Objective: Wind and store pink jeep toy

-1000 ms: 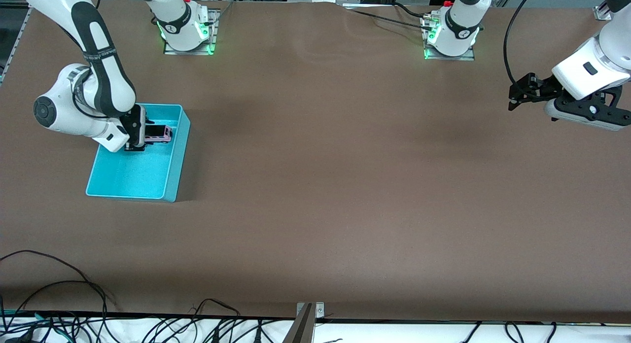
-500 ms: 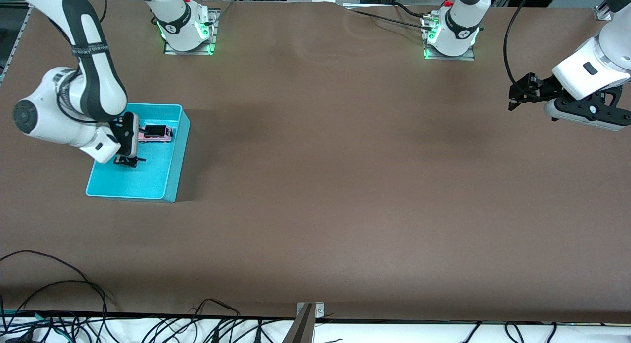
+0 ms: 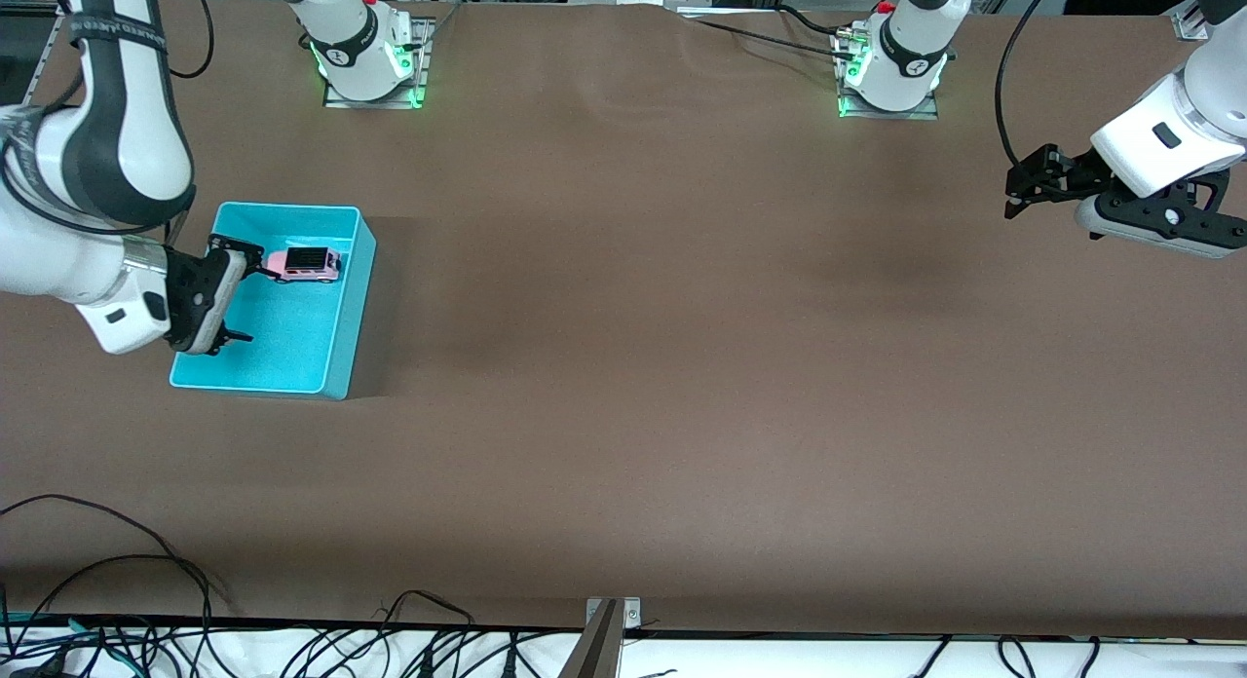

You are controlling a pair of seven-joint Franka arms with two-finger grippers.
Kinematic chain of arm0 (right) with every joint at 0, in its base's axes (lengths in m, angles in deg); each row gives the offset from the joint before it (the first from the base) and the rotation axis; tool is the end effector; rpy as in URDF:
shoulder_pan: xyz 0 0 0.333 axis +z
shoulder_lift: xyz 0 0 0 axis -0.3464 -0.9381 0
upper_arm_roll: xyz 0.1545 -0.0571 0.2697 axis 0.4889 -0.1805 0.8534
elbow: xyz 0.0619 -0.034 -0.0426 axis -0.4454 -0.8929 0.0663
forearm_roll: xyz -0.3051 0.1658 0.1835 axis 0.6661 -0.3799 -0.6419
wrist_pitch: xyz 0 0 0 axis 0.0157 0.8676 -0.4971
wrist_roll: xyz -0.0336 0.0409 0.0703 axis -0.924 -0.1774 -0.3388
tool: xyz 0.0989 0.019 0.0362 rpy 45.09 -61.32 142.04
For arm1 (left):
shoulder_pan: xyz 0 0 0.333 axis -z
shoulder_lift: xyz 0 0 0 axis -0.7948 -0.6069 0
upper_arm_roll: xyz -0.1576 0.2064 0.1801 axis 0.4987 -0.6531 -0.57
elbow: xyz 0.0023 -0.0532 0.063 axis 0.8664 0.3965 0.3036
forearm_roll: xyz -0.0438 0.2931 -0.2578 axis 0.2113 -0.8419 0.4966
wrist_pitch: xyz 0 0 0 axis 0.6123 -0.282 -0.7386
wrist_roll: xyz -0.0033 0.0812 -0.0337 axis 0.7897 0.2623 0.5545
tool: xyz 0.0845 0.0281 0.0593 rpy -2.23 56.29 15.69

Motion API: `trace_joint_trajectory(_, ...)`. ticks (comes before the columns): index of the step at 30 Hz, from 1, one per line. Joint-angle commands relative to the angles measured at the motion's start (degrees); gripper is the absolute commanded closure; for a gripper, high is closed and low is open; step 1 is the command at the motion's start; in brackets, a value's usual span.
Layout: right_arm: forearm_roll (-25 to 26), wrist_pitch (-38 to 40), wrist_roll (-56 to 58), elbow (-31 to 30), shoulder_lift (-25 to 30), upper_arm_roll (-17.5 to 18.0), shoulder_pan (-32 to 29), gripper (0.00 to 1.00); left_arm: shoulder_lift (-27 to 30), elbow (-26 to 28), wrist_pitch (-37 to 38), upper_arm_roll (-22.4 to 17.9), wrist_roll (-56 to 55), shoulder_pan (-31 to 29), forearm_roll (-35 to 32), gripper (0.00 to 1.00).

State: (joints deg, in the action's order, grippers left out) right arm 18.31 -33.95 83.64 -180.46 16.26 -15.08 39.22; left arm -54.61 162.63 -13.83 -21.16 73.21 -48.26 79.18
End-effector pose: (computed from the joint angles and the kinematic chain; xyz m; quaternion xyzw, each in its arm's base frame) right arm 0.6151 0.0039 0.4244 -0.8415 -0.5275 0.0011 0.1168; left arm 0.5482 -0.0478 0.5954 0.9922 -0.1221 -0.0243 0.0043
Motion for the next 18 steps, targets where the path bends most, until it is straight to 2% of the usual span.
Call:
trace_joint_trajectory(1, 1.59, 4.63, -6.91, 5.33, -0.58, -0.21, 0.03, 0.00, 0.15, -1.05, 1.30, -0.44, 0.96, 0.37, 0.14, 0.00)
trace_joint_trajectory(12, 3.44, 6.12, -16.31, 9.03, -0.32, -0.91, -0.23, 0.00, 0.15, -1.05, 1.30, -0.44, 0.96, 0.37, 0.23, 0.00)
trace_joint_trajectory(18, 4.92, 8.67, -29.57, 13.06, -0.23, -1.70, -0.14, 0.00, 0.15, -1.05, 1.30, -0.44, 0.96, 0.37, 0.23, 0.00)
